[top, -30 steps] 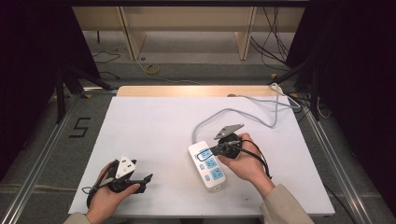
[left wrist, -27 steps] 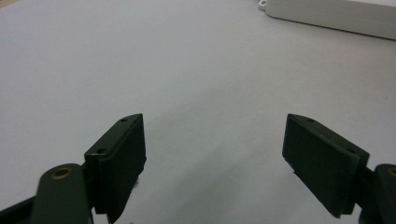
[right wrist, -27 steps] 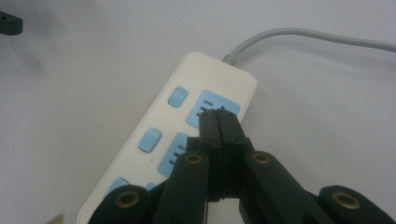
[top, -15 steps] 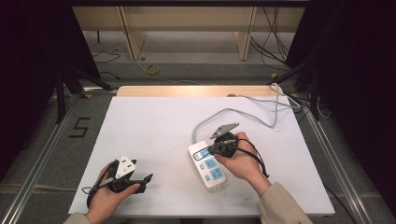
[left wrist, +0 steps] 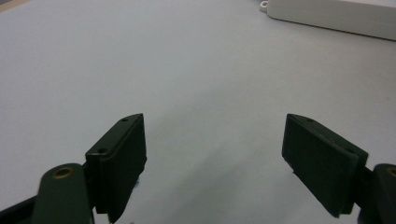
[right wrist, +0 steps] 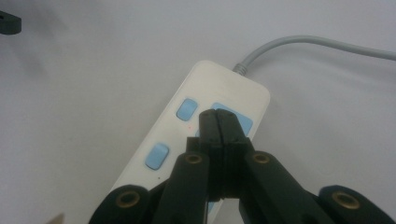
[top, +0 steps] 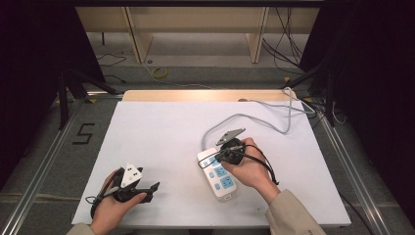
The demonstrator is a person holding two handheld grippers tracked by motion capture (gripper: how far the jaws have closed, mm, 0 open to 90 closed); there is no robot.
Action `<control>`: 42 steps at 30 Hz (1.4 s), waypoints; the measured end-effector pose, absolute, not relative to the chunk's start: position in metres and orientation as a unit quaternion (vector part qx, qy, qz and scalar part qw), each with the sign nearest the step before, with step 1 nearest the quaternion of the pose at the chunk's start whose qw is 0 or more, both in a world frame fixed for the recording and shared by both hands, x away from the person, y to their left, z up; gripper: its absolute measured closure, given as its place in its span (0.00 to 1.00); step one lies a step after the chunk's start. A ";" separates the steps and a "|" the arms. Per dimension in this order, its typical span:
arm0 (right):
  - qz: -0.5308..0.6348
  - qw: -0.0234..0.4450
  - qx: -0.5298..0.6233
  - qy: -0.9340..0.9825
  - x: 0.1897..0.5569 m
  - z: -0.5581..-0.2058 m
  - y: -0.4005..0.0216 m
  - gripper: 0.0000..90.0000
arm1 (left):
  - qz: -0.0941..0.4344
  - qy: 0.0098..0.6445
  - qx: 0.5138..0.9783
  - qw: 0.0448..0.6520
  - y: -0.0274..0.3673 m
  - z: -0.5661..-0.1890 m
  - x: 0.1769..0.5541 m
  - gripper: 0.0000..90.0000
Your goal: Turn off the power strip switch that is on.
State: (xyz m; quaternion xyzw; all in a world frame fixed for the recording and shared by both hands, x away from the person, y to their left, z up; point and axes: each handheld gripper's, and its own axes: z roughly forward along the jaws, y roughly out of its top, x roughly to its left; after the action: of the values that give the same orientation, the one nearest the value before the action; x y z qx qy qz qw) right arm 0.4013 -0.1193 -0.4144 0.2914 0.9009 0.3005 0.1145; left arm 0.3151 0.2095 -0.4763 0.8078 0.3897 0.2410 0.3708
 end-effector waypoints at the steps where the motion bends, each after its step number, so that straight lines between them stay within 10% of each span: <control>1: 0.299 0.114 0.292 0.902 0.401 -0.414 -0.119 1.00 | 0.242 0.389 0.808 0.371 0.209 -0.476 0.315 0.24; 42: 0.247 0.089 0.290 0.920 0.426 -0.406 -0.085 1.00 | 0.243 0.383 0.810 0.372 0.208 -0.476 0.314 0.24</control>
State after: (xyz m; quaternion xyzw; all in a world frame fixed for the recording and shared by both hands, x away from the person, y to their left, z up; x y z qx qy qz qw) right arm 0.4260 -0.0850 -0.4064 0.2904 0.9201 0.2475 0.0888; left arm 0.3145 0.2078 -0.4762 0.8096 0.3834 0.2427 0.3722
